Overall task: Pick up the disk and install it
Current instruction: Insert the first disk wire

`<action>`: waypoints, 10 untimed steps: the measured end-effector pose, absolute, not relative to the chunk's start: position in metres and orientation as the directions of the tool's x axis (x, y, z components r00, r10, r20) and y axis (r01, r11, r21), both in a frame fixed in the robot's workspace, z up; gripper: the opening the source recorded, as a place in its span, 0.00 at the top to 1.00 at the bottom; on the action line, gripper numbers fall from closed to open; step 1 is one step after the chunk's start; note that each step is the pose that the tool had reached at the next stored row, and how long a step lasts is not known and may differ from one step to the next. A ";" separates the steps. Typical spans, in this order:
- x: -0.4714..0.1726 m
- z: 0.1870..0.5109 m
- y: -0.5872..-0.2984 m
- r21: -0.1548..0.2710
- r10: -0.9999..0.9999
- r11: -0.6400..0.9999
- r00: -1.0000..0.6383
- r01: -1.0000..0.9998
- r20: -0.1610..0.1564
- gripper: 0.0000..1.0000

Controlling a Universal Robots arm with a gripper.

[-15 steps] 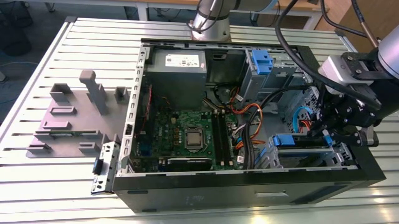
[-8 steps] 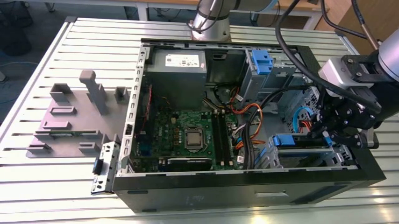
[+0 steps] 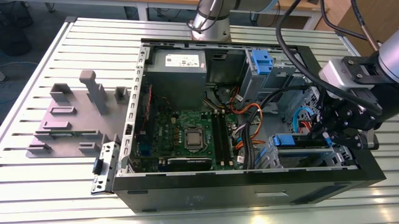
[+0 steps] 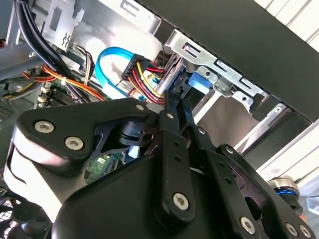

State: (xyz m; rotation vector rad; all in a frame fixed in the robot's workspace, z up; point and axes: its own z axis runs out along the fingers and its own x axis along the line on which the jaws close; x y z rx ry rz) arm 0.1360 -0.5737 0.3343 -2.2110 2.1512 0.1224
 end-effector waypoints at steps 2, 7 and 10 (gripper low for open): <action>0.137 0.334 -0.574 0.017 -0.995 -0.031 0.029 -0.999 -0.095 0.82; 0.141 0.334 -0.574 0.019 -0.995 -0.034 0.032 -0.999 -0.095 0.82; 0.142 0.334 -0.574 0.020 -0.995 -0.034 0.032 -0.999 -0.095 0.82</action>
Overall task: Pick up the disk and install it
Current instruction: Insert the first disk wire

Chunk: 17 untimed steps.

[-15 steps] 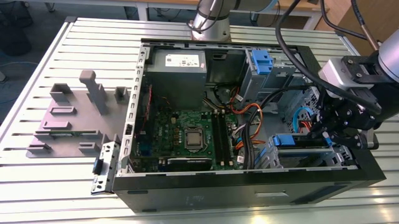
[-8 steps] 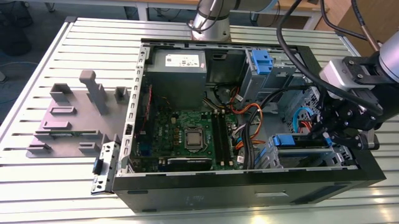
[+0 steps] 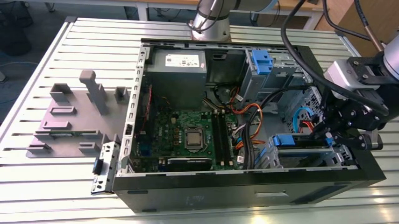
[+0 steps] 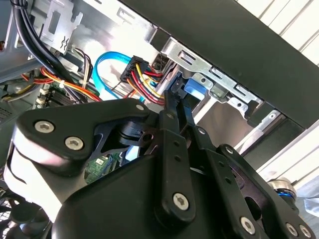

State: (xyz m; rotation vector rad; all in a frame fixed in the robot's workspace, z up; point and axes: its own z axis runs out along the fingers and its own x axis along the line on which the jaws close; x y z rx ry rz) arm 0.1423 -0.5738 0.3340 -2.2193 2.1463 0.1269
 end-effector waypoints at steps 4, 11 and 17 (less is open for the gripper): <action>0.143 0.334 -0.574 0.020 -0.995 -0.035 0.033 -0.999 -0.095 0.82; 0.143 0.332 -0.575 0.020 -0.995 -0.035 0.033 -0.999 -0.095 0.82; 0.143 0.331 -0.575 0.020 -0.995 -0.035 0.033 -0.999 -0.095 0.82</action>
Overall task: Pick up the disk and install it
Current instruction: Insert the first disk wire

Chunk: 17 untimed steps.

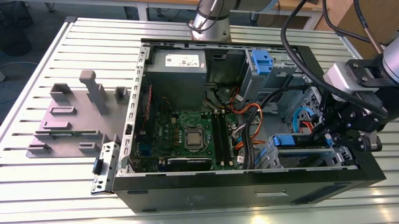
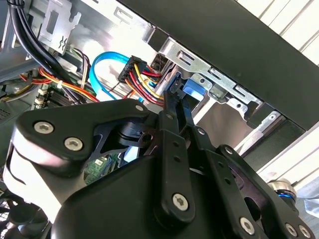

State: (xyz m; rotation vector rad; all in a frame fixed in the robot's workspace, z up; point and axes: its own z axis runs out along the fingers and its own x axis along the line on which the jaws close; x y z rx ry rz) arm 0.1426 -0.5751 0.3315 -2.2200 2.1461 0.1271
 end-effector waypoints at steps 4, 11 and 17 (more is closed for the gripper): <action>0.143 0.331 -0.575 0.020 -0.995 -0.035 0.033 -0.999 -0.095 0.82; 0.143 0.329 -0.575 0.020 -0.995 -0.035 0.033 -0.999 -0.095 0.82; 0.143 0.328 -0.575 0.020 -0.995 -0.035 0.033 -0.999 -0.095 0.82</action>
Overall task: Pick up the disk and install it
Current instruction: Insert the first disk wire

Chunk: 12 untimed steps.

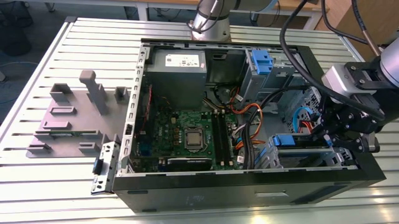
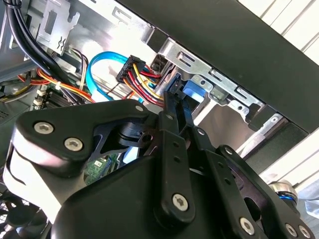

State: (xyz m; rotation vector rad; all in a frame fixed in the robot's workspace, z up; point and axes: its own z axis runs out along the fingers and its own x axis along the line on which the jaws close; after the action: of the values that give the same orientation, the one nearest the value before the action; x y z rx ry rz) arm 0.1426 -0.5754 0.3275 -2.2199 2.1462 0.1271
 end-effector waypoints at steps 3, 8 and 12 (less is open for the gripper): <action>0.143 0.327 -0.575 0.020 -0.995 -0.035 0.033 -0.999 -0.095 0.82; 0.143 0.327 -0.575 0.020 -0.995 -0.035 0.033 -0.999 -0.095 0.82; 0.143 0.327 -0.575 0.020 -0.995 -0.035 0.033 -0.999 -0.095 0.75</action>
State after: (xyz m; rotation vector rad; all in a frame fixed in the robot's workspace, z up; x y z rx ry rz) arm 0.1425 -0.5754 0.3271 -2.2197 2.1460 0.1275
